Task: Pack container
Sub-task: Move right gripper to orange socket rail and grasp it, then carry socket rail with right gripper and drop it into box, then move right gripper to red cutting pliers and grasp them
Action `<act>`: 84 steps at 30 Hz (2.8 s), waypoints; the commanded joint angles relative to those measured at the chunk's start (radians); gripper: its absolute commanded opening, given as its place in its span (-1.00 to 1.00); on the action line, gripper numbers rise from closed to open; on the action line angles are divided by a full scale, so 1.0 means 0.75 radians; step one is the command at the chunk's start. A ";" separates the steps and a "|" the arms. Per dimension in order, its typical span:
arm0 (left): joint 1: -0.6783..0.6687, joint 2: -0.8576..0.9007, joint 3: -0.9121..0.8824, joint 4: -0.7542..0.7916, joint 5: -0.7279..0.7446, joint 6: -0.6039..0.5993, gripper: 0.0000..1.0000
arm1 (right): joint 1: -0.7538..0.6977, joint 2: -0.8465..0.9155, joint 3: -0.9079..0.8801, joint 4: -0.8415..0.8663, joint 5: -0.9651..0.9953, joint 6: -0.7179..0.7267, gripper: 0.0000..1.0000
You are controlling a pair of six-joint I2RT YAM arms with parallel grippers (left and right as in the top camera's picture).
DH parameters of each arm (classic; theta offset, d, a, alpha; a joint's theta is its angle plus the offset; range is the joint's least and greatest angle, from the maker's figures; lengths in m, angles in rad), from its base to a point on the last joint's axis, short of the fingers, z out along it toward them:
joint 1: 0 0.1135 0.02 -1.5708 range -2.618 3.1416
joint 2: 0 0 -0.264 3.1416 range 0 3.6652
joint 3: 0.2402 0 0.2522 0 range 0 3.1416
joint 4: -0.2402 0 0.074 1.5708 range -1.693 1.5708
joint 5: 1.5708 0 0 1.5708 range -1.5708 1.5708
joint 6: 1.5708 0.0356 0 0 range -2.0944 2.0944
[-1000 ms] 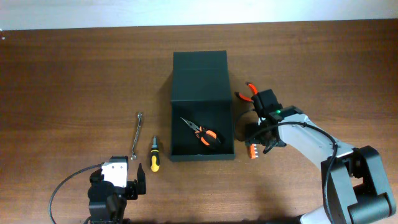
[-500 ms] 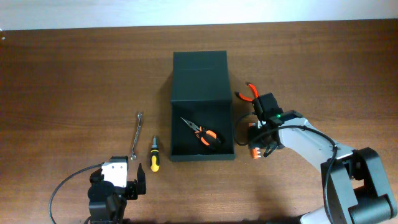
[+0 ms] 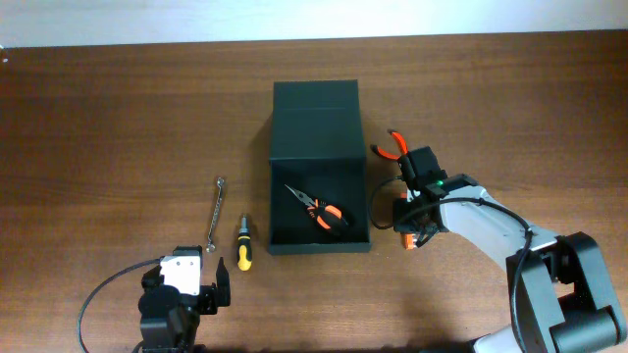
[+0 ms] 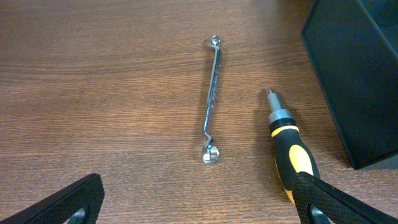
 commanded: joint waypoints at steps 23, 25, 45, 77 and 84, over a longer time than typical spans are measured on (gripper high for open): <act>0.008 -0.009 -0.006 0.004 0.002 -0.012 0.98 | 0.001 0.024 0.523 -0.376 -0.071 -0.272 -0.75; 0.008 -0.009 -0.006 0.004 0.002 -0.012 0.98 | 0.015 0.024 0.599 -0.423 -0.075 -0.332 -0.75; 0.008 -0.009 -0.006 0.003 0.002 -0.012 0.98 | 0.454 0.055 0.750 -0.335 -0.139 -0.602 -0.41; 0.008 -0.009 -0.006 0.004 0.002 -0.012 0.98 | -0.276 0.263 0.831 -0.240 -0.082 -0.301 0.89; 0.008 -0.009 -0.006 0.004 0.002 -0.012 0.99 | -0.276 0.535 1.180 -0.492 -0.079 -0.301 0.89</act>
